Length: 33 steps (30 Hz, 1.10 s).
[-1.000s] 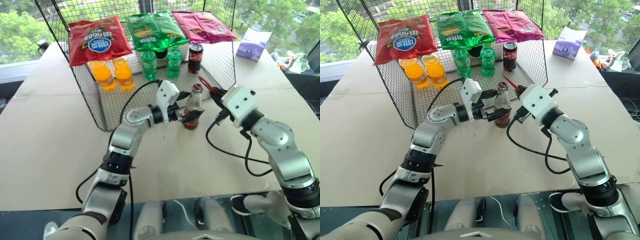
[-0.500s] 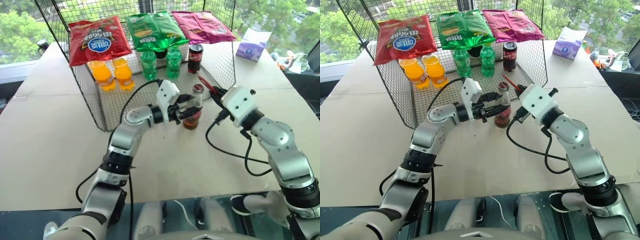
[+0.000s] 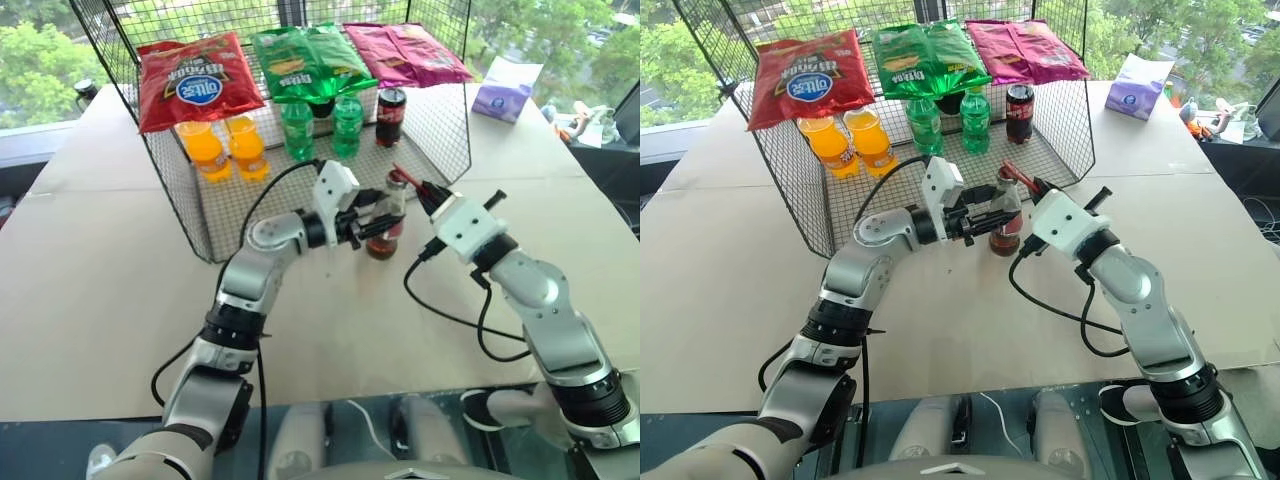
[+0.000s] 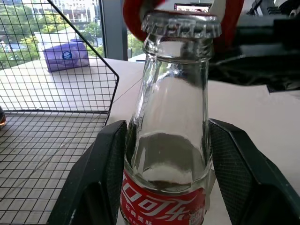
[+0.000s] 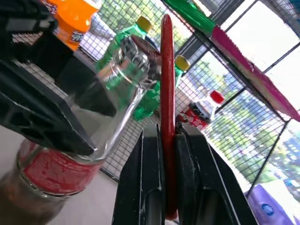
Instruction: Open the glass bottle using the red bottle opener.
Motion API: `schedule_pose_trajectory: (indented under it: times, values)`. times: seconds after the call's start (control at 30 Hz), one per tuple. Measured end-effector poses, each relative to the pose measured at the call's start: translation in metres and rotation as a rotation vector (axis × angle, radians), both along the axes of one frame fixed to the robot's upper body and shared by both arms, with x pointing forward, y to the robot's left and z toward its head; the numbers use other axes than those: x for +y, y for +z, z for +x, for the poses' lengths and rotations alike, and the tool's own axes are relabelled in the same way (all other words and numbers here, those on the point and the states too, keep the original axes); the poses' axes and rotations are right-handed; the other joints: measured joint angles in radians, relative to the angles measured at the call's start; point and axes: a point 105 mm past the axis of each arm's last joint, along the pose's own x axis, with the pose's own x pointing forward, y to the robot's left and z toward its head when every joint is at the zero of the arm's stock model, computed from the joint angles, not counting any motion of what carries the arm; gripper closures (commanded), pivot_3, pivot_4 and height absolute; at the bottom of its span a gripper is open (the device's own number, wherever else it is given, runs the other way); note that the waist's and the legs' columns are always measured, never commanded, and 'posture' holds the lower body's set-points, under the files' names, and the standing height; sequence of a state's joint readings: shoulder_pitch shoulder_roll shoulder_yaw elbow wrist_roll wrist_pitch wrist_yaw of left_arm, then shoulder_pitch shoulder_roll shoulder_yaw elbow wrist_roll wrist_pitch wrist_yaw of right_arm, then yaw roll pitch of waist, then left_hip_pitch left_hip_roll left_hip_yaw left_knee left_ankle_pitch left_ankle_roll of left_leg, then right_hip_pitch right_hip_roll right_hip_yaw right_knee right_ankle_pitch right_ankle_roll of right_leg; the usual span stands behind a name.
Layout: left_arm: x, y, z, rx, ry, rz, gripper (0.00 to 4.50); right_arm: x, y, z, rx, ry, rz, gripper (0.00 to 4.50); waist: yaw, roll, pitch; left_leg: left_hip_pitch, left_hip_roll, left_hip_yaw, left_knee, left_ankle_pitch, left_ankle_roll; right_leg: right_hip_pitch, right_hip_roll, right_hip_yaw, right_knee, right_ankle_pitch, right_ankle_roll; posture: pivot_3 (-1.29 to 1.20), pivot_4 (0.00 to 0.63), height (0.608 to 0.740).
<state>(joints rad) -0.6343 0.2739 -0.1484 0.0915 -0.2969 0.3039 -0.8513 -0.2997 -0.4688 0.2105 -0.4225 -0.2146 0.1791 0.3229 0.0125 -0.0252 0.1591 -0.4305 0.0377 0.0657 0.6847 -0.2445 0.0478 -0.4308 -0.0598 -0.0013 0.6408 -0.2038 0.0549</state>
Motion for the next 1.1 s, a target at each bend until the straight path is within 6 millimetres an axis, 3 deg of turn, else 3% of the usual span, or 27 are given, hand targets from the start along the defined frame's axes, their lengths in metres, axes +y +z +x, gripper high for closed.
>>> schedule_pose_trajectory:
  times: [0.5,0.63,1.1]
  values:
    - [0.005,-0.001,0.002,0.017,0.02,0.0,2.23,0.012,-0.015,0.013,-0.275,-0.103,-0.16,4.5,-0.005,0.001,-0.001,0.008,0.0,0.003,0.0,0.0,0.0,0.006,0.0,0.002,0.001,-0.002,-0.004,0.0,0.15,0.74]
    - [0.006,-0.003,0.004,0.028,0.029,0.001,2.23,0.016,-0.02,0.015,-0.307,-0.128,-0.162,4.5,-0.013,0.001,-0.001,0.017,0.001,0.003,-0.001,0.0,0.0,0.014,0.0,0.003,0.001,-0.003,-0.003,0.0,0.15,0.74]
    - [0.009,-0.003,0.006,0.043,0.049,-0.004,2.23,0.026,-0.028,0.02,-0.359,-0.182,-0.115,4.5,-0.025,0.0,-0.002,0.018,0.001,0.003,-0.001,0.0,0.0,0.015,0.0,0.003,0.001,-0.003,-0.003,0.0,0.15,0.74]
